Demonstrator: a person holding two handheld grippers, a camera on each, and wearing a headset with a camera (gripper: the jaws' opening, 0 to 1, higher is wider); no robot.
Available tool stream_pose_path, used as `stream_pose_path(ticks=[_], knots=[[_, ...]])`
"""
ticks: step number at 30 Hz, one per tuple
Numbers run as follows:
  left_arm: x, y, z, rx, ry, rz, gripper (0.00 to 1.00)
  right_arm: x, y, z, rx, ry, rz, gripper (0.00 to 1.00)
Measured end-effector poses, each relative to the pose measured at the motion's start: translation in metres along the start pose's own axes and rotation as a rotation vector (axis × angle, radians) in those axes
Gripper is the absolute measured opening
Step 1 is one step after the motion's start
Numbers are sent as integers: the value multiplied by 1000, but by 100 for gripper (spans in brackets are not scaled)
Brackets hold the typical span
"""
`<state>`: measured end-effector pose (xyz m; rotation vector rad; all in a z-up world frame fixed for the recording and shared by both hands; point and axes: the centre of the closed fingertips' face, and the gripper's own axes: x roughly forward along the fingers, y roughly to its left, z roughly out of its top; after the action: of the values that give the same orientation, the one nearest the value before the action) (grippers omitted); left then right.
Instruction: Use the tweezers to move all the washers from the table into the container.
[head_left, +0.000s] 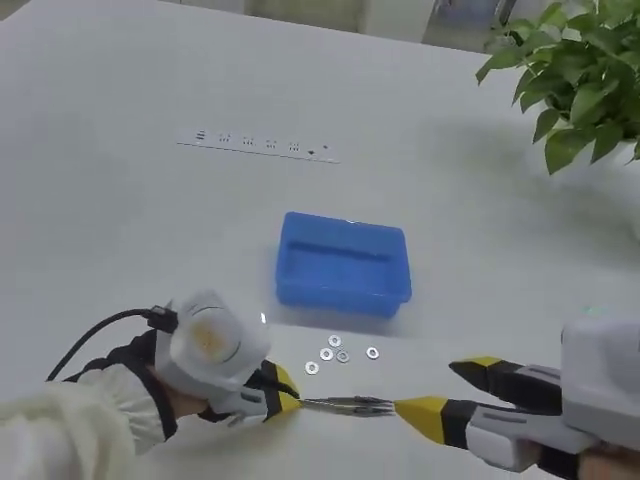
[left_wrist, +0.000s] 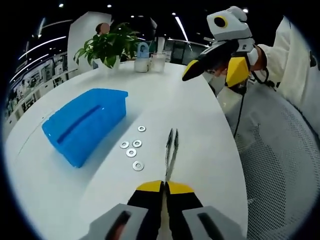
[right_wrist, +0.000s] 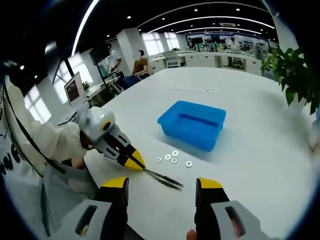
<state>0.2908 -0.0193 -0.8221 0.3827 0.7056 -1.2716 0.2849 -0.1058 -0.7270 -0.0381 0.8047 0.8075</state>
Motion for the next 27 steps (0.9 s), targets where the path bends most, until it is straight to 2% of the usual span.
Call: stream_pose_path(ticks=[3, 8, 12, 16, 19, 23, 27], knots=[[-8, -5, 6, 7, -8, 1, 0, 3, 6, 2, -24, 1, 13, 51], [-22, -4, 17, 9, -18, 12, 0, 15, 19, 8, -88, 3, 59, 48], [-37, -4, 34, -17, -50, 23, 0, 34, 27, 6, -105, 18, 98, 45], [-50, -2, 50, -6, -75, 35, 0, 48, 33, 10, -147, 22, 119, 41], [-56, 1, 59, -7, -83, 51, 0, 62, 34, 10, -165, 31, 133, 37], [-62, 2, 73, -9, -111, 61, 0, 83, 30, 5, -177, 70, 142, 34], [-66, 3, 81, 6, -121, 69, 0, 95, 32, 10, -191, 71, 146, 31]])
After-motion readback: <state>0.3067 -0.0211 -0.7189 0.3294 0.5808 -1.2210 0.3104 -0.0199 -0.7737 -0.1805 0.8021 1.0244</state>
